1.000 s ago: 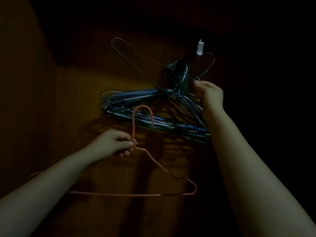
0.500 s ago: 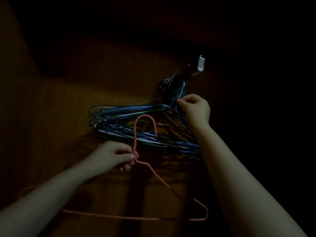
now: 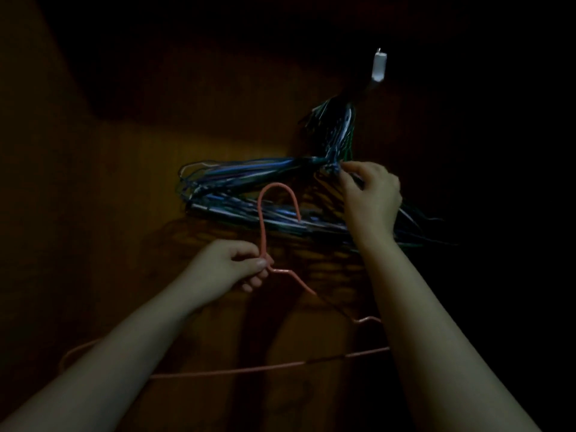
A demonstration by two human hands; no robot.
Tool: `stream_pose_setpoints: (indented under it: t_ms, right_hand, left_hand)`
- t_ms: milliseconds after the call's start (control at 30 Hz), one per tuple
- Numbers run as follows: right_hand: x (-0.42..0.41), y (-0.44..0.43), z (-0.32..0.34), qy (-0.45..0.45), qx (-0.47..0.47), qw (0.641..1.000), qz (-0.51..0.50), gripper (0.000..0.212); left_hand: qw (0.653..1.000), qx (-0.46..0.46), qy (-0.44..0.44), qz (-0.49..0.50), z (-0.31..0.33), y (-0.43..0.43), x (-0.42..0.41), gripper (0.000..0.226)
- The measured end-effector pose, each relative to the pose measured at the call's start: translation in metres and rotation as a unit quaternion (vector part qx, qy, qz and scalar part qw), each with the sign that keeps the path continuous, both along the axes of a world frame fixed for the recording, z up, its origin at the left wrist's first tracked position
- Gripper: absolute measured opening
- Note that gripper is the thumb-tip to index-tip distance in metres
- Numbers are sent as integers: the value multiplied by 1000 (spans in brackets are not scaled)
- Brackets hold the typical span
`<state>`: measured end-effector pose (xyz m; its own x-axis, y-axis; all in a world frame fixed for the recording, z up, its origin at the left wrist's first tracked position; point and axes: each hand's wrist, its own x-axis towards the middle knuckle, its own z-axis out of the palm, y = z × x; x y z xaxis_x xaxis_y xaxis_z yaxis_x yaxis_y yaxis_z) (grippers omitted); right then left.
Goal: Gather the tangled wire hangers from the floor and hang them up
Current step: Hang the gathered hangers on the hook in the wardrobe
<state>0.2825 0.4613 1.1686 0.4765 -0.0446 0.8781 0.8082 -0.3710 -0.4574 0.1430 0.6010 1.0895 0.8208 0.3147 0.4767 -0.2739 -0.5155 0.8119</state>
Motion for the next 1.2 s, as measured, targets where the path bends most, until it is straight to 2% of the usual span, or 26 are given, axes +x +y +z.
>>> stream_pose_setpoints:
  t_ms: [67,167,233,300,400,467,633,733,933,1067,1200]
  right_hand:
    - [-19,-8,-22,1,26,1000,0,23]
    - [-59,-15,-77,9,103,990,100,18]
    - [-87,-14,-126,42,113,981,154,14]
    - [-109,-14,-171,126,61,970,197,9]
    - [-124,-17,-212,233,-56,946,218,22]
    - [-129,-23,-224,253,-101,939,209,27]
    - [-146,-37,-244,280,-144,928,196,33]
    - [-153,-44,-247,290,-135,924,209,35]
    - [-157,-49,-243,292,-106,924,221,37]
    - [-145,-53,-240,287,-98,925,231,21]
    - [-132,-59,-233,278,-121,917,257,10]
  left_hand:
    - [1000,-14,-3,8,-7,-7,-6,19]
    - [999,-35,1,19,-20,-19,-13,19]
    - [998,-53,7,24,-33,-27,-16,19]
    - [997,-70,17,27,-51,-37,-20,17]
    - [994,-91,37,40,-84,-51,-29,15]
    - [992,-109,48,52,-106,-58,-36,16]
    - [985,-145,64,72,-139,-75,-52,19]
    - [980,-175,53,78,-143,-88,-61,22]
    - [947,-318,38,21,-146,-118,-78,38]
    - [951,-302,61,-4,-145,-117,-85,43]
    - [974,-212,82,14,-139,-113,-90,38]
